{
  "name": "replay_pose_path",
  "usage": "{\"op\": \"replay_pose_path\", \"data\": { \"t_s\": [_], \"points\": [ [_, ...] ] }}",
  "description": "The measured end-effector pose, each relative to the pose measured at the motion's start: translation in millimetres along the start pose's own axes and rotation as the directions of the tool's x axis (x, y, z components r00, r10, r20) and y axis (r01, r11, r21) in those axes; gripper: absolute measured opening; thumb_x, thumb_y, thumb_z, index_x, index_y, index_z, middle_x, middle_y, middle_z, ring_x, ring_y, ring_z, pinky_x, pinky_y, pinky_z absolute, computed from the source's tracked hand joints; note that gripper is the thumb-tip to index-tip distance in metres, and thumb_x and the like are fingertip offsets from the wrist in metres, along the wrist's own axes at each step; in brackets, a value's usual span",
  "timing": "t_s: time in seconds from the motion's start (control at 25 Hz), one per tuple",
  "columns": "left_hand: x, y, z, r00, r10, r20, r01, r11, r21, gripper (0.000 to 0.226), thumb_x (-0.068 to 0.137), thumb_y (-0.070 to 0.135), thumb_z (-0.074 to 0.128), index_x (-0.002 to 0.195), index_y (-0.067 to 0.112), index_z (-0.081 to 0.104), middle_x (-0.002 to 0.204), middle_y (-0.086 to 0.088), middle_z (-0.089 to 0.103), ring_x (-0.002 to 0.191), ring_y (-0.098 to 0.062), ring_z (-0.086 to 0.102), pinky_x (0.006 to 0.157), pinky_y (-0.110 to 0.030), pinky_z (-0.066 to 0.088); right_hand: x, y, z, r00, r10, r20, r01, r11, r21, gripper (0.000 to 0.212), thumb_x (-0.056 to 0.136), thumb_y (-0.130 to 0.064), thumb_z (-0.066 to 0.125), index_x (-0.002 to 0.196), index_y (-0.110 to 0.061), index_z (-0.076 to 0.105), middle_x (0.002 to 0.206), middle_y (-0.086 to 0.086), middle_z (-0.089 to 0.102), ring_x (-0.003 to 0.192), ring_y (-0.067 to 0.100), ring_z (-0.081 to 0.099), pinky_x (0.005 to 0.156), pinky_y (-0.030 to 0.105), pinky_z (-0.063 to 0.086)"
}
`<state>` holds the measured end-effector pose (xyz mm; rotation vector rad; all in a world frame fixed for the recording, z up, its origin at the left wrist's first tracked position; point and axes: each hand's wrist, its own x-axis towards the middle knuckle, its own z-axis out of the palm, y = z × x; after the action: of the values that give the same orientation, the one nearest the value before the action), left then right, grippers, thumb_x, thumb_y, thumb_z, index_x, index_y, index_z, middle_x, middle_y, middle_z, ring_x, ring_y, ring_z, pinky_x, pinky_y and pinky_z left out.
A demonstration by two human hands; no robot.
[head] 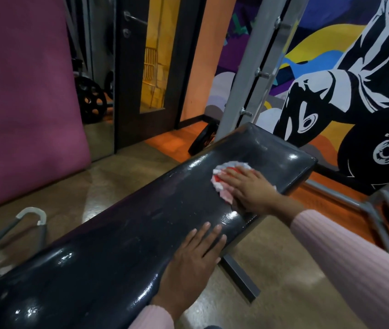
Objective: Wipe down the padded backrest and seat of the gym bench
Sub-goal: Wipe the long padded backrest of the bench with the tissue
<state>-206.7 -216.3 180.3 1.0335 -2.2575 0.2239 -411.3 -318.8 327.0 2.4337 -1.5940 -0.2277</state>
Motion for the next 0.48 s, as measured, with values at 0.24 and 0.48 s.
{"op": "replay_pose_path", "data": {
  "t_s": [0.24, 0.48],
  "points": [
    [-2, -2, -1, 1.000, 0.006, -0.026, -0.005, 1.000, 0.021, 0.044, 0.096, 0.032, 0.038, 0.137, 0.020, 0.050, 0.150, -0.001, 0.038, 0.139, -0.022, 0.033, 0.108, -0.038, 0.028, 58, -55, -13, 0.989, 0.138, 0.048, -0.139, 0.990, 0.021, 0.059, 0.100, -0.049, 0.023, 0.155, -0.036, 0.007, 0.164, -0.006, 0.006, 0.150, 0.029, 0.000, 0.118, 0.055, 0.003],
    [-1, -1, 4, 1.000, 0.006, -0.025, -0.006, 1.000, -0.016, 0.043, 0.096, 0.031, 0.042, 0.137, 0.020, 0.051, 0.147, -0.002, 0.043, 0.139, -0.023, 0.034, 0.106, -0.039, 0.033, 6, -20, -3, 0.998, -0.056, 0.010, 0.056, 0.998, 0.002, 0.079, 0.081, -0.071, -0.015, 0.153, -0.043, 0.003, 0.163, -0.014, 0.005, 0.151, 0.018, 0.000, 0.119, 0.049, 0.007]
  ]
}}
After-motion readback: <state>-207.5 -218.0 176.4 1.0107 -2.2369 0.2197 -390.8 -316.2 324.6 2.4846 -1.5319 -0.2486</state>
